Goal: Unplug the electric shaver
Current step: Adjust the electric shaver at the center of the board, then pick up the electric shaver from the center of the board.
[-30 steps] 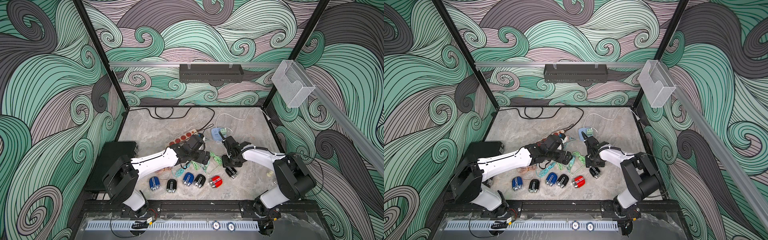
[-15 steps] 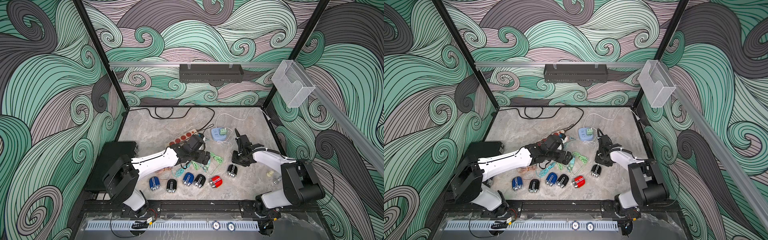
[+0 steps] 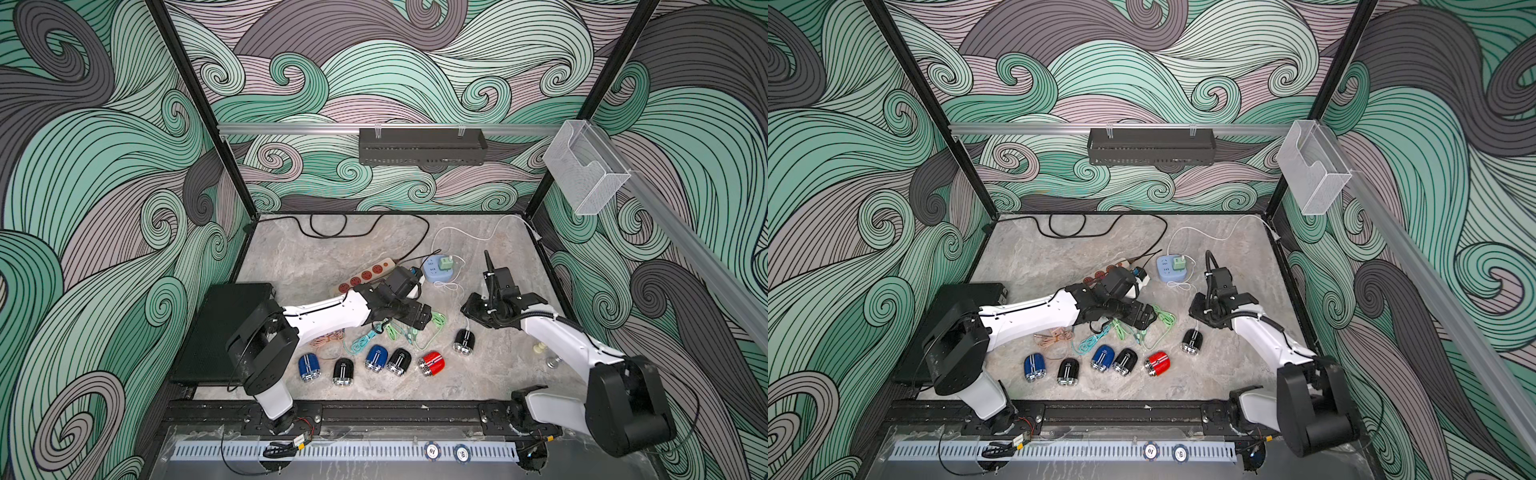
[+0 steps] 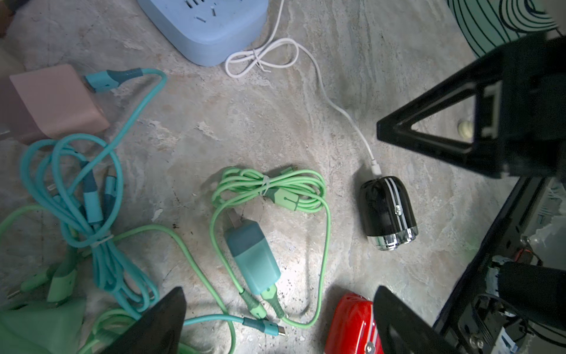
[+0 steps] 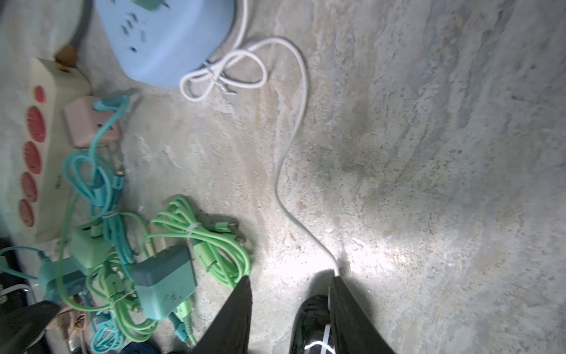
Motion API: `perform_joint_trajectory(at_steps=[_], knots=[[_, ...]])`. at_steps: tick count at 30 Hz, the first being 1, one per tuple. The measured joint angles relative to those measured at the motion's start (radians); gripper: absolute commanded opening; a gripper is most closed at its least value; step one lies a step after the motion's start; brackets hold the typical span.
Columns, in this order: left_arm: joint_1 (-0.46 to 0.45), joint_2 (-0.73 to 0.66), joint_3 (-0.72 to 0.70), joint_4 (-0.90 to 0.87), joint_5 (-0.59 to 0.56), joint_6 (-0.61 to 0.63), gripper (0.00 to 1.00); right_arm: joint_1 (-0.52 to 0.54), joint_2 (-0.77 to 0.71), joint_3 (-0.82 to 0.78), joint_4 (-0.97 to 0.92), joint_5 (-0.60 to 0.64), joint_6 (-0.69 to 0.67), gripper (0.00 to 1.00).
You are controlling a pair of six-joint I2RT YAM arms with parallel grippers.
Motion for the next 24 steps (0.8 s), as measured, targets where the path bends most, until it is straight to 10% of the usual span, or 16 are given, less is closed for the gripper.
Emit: perform_joint_trajectory(at_steps=[10,24], knots=[[-0.138,0.109,0.038,-0.027,-0.131,-0.08,0.87,0.0,-0.303,-0.075,-0.043,-0.006,-0.07,0.45],[-0.287,0.386,0.438,-0.203,-0.283,-0.274,0.85,-0.001,-0.557,0.03,-0.291,0.058,-0.163,0.46]])
